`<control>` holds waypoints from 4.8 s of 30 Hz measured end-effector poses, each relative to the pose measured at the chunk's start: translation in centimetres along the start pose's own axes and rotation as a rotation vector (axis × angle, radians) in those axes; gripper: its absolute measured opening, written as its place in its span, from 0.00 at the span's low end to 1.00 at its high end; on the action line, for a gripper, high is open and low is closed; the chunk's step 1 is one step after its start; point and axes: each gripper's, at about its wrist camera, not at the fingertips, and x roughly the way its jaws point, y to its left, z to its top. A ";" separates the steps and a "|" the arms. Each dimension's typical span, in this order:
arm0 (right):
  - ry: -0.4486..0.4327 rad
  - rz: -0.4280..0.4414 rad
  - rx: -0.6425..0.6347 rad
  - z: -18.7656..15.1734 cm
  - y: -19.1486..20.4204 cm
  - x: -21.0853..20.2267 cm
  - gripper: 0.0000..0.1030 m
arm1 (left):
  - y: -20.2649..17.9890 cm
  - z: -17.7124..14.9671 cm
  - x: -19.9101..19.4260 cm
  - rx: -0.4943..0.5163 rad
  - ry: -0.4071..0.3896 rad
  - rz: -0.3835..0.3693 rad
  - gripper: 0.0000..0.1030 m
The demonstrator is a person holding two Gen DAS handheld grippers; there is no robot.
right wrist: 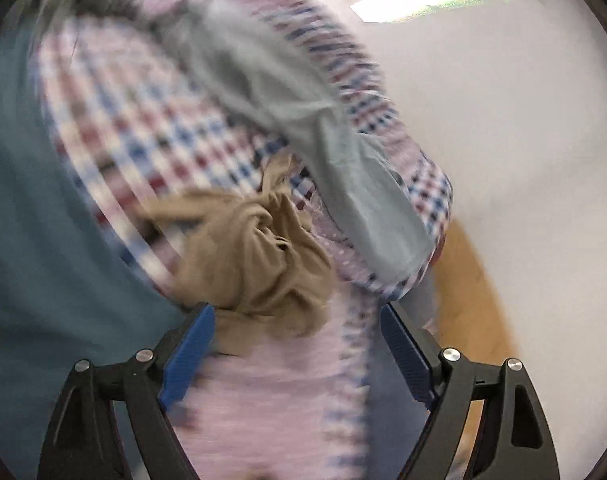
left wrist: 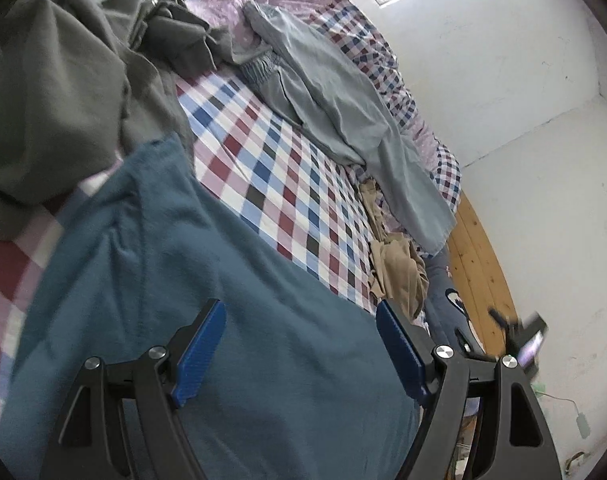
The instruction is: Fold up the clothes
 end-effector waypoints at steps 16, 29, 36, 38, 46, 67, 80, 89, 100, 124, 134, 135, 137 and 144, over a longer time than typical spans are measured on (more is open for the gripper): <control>-0.140 0.349 0.601 -4.3 9.4 -13.4 0.88 | -0.5 -7.1 -6.2 0.274 -0.082 0.215 0.79; -0.229 0.507 0.511 -2.1 14.9 -14.8 0.88 | 7.4 -12.6 -14.8 -0.084 -0.168 0.356 0.79; -0.232 0.539 0.529 -1.5 15.8 -14.8 0.88 | 8.9 -14.5 -15.2 -0.169 -0.174 0.408 0.79; -0.214 0.554 0.553 -1.6 15.8 -14.4 0.88 | 9.2 -15.0 -15.1 -0.185 -0.171 0.442 0.79; -0.172 0.641 0.628 -2.0 15.6 -13.2 0.88 | 11.1 -16.0 -15.7 -0.293 -0.188 0.436 0.79; -0.189 0.711 0.594 -1.3 16.2 -13.6 0.88 | 10.8 -17.4 -13.6 -0.307 -0.097 0.382 0.85; -0.195 0.745 0.490 -0.5 18.8 -14.0 0.88 | 9.8 -17.7 -13.3 -0.325 -0.046 0.213 0.85; -0.287 0.749 0.346 0.5 21.6 -16.2 0.88 | 8.5 -18.9 -11.4 -0.327 0.052 0.082 0.85; -0.223 0.736 0.413 0.6 21.4 -14.6 0.88 | 8.5 -19.2 -10.7 -0.374 0.081 0.010 0.85; -0.210 0.708 0.384 0.6 21.4 -15.1 0.86 | 9.0 -17.7 -16.0 -0.357 -0.177 0.099 0.44; -0.302 0.825 0.179 1.2 26.5 -19.2 0.61 | 9.5 -17.6 -16.1 -0.391 -0.166 0.120 0.43; -0.311 0.831 0.150 1.2 27.3 -19.6 0.58 | 9.4 -17.5 -16.0 -0.389 -0.167 0.117 0.42; -0.332 0.842 0.092 1.2 28.9 -20.6 0.52 | 9.4 -17.6 -16.2 -0.387 -0.166 0.114 0.33; -0.379 0.848 -0.055 0.8 33.1 -23.0 0.49 | 9.9 -17.4 -16.3 -0.412 -0.145 0.066 0.10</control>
